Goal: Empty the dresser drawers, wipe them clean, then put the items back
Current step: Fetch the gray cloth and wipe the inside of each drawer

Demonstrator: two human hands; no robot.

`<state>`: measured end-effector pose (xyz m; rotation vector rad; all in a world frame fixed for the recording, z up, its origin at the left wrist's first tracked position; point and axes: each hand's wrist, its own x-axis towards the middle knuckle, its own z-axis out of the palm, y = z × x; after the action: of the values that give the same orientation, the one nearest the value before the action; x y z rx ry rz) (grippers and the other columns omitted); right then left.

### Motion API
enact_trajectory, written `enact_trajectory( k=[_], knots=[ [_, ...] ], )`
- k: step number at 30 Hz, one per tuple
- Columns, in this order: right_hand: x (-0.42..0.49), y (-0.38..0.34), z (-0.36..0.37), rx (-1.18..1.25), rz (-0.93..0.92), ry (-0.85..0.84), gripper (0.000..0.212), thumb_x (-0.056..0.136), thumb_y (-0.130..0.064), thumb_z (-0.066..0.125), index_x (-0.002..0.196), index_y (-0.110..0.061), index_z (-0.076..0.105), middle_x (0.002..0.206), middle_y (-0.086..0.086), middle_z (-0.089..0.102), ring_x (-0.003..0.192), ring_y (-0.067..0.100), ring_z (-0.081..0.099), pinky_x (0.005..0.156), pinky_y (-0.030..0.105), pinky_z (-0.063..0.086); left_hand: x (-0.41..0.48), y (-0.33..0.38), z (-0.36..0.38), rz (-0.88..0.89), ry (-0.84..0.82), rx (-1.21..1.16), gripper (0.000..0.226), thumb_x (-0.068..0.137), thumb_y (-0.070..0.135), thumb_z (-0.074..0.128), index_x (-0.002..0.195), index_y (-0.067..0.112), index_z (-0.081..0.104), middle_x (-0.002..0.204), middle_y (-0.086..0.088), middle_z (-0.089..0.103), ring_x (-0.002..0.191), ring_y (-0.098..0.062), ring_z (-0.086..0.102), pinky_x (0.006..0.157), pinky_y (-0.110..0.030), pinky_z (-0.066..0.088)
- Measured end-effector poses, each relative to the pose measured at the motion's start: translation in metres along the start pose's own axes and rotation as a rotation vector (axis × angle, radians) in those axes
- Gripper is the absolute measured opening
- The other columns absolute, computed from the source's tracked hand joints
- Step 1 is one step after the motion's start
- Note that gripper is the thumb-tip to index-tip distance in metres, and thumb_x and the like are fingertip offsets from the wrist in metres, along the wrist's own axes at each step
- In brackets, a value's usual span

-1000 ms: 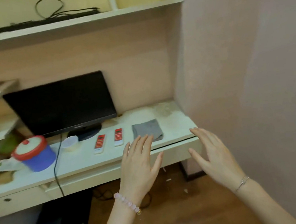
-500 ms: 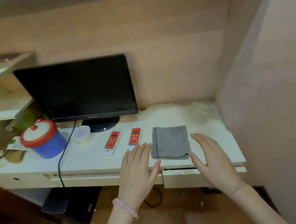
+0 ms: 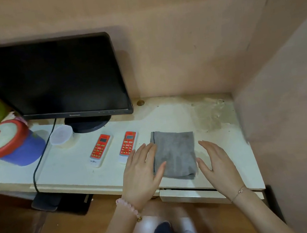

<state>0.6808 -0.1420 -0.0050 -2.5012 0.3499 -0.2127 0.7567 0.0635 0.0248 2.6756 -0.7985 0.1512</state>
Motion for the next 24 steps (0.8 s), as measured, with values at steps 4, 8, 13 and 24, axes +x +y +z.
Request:
enact_trajectory(
  k=[4, 8, 13, 24],
  knots=[
    [0.01, 0.013, 0.019, 0.009, 0.086, -0.055, 0.049, 0.091, -0.027, 0.053, 0.137, -0.014, 0.041, 0.138, 0.004, 0.046, 0.125, 0.02, 0.042, 0.104, 0.021, 0.025, 0.02, -0.007, 0.012, 0.06, -0.068, 0.007, 0.047, 0.087, 0.037, 0.053, 0.123, 0.008, 0.057, 0.125, -0.01, 0.06, 0.12, -0.026, 0.053, 0.104, -0.043, 0.036],
    [0.017, 0.016, 0.04, 0.16, 0.286, -0.109, 0.051, 0.092, -0.029, 0.053, 0.138, -0.014, 0.039, 0.141, 0.003, 0.044, 0.127, 0.019, 0.039, 0.102, 0.018, 0.024, 0.037, -0.021, 0.021, 0.112, -0.127, 0.005, 0.048, 0.088, 0.039, 0.055, 0.126, 0.008, 0.055, 0.128, -0.011, 0.058, 0.123, -0.026, 0.05, 0.106, -0.043, 0.035],
    [0.03, 0.016, 0.059, 0.437, 0.591, -0.09, 0.052, 0.09, -0.026, 0.056, 0.138, -0.011, 0.04, 0.139, 0.005, 0.046, 0.124, 0.02, 0.046, 0.104, 0.032, 0.038, 0.053, -0.045, 0.029, 0.122, -0.203, -0.019, 0.055, 0.091, 0.05, 0.042, 0.133, 0.015, 0.047, 0.136, -0.005, 0.051, 0.13, -0.022, 0.042, 0.11, -0.041, 0.028],
    [0.061, 0.003, 0.075, 0.754, 0.89, -0.164, 0.021, 0.076, -0.016, 0.074, 0.09, -0.003, 0.065, 0.079, 0.003, 0.066, 0.068, 0.012, 0.062, 0.05, 0.015, 0.05, 0.063, -0.062, 0.037, 0.118, -0.216, -0.083, 0.055, 0.09, 0.05, 0.036, 0.124, 0.012, 0.054, 0.123, -0.009, 0.061, 0.116, -0.027, 0.056, 0.101, -0.042, 0.037]
  ],
)
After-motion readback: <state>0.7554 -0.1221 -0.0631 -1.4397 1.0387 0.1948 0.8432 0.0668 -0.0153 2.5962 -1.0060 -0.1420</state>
